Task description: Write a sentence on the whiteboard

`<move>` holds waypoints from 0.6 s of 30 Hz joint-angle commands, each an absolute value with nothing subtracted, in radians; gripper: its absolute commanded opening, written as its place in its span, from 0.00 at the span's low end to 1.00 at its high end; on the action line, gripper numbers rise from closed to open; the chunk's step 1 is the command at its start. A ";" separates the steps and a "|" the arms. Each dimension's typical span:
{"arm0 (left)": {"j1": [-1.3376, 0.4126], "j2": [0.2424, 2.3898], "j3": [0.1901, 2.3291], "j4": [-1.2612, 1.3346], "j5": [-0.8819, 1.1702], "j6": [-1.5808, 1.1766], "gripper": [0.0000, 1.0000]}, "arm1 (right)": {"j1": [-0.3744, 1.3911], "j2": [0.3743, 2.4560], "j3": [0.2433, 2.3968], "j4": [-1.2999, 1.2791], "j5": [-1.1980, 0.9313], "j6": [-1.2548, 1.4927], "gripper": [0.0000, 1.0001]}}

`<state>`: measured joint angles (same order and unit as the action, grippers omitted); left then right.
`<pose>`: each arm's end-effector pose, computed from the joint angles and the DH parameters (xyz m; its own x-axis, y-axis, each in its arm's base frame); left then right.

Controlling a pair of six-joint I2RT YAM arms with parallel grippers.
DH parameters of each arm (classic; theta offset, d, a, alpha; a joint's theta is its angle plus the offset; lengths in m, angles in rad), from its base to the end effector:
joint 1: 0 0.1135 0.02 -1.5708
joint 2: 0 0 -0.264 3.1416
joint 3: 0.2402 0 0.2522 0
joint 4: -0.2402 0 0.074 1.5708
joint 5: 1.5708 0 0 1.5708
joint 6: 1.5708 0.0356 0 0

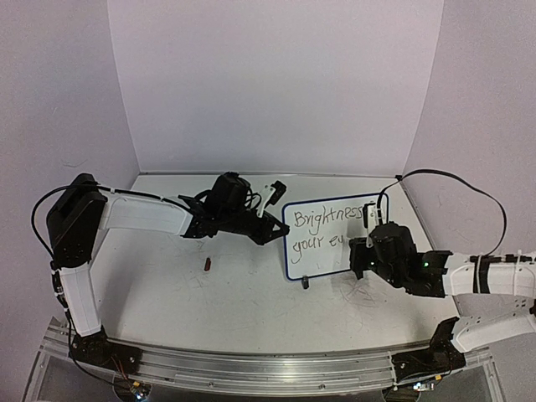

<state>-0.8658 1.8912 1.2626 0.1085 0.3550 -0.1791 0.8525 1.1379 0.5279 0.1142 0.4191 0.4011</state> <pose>0.2691 -0.3353 0.2152 -0.4789 0.3051 -0.8231 0.8377 0.4393 -0.3246 0.1676 0.1697 0.2113 -0.4648 0.0102 -0.8854 -0.2941 0.9414 0.1652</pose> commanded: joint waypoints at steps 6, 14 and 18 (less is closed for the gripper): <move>-0.865 1.912 1.259 -0.027 0.219 -0.100 0.00 | 0.842 1.154 0.569 0.146 0.440 0.381 0.00; -0.867 1.915 1.261 -0.028 0.219 -0.100 0.00 | 0.841 1.147 0.529 0.104 0.404 0.418 0.00; -0.867 1.916 1.261 -0.028 0.218 -0.100 0.00 | 0.842 1.147 0.512 0.095 0.379 0.433 0.00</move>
